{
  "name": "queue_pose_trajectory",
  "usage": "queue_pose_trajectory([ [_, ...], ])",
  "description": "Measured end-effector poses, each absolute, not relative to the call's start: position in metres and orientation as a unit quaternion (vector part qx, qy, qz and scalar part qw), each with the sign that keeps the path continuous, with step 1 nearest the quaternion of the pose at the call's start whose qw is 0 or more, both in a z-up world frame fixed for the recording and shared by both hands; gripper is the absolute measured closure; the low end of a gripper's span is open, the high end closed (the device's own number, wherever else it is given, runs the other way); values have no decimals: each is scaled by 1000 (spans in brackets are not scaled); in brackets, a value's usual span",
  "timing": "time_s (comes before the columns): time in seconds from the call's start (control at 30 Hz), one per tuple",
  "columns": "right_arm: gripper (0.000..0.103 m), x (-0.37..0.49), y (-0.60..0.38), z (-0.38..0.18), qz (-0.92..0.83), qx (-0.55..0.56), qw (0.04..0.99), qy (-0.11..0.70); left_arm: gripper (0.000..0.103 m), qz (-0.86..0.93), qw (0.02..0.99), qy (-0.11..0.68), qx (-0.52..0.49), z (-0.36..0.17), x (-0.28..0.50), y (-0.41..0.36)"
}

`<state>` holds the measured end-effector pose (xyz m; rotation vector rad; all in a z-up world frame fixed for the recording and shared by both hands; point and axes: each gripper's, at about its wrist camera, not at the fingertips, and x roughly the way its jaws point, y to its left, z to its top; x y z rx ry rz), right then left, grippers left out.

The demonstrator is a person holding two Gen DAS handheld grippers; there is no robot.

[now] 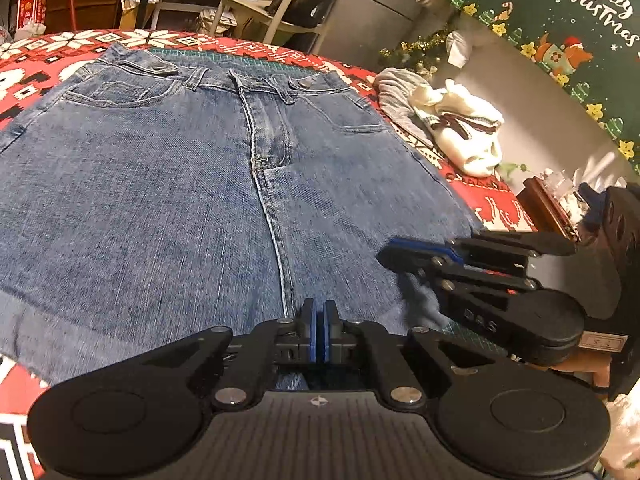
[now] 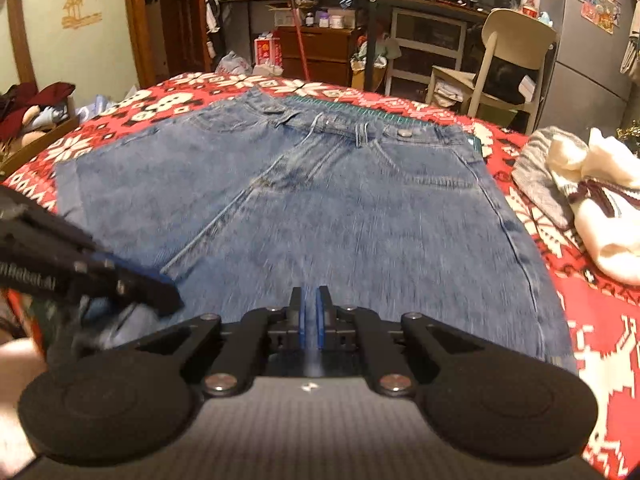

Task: Fold clothes

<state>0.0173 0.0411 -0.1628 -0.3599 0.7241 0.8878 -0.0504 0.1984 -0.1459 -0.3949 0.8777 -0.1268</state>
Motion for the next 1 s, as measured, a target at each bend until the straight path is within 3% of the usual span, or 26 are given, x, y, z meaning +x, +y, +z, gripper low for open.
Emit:
queue_pose_trajectory([
  [0.23,98,15,4,-152,405,-129,837,344,98,-64,888,412,-196,-136,-53,200],
  [0.53,97,77,-39,-161,295,-121,879,354,98,-62,883,427,-183,-144,-37,194],
  [1.0,97,65,-68,-153,294,-107,885,346,98,-63,897,400,-178,-124,-50,198],
])
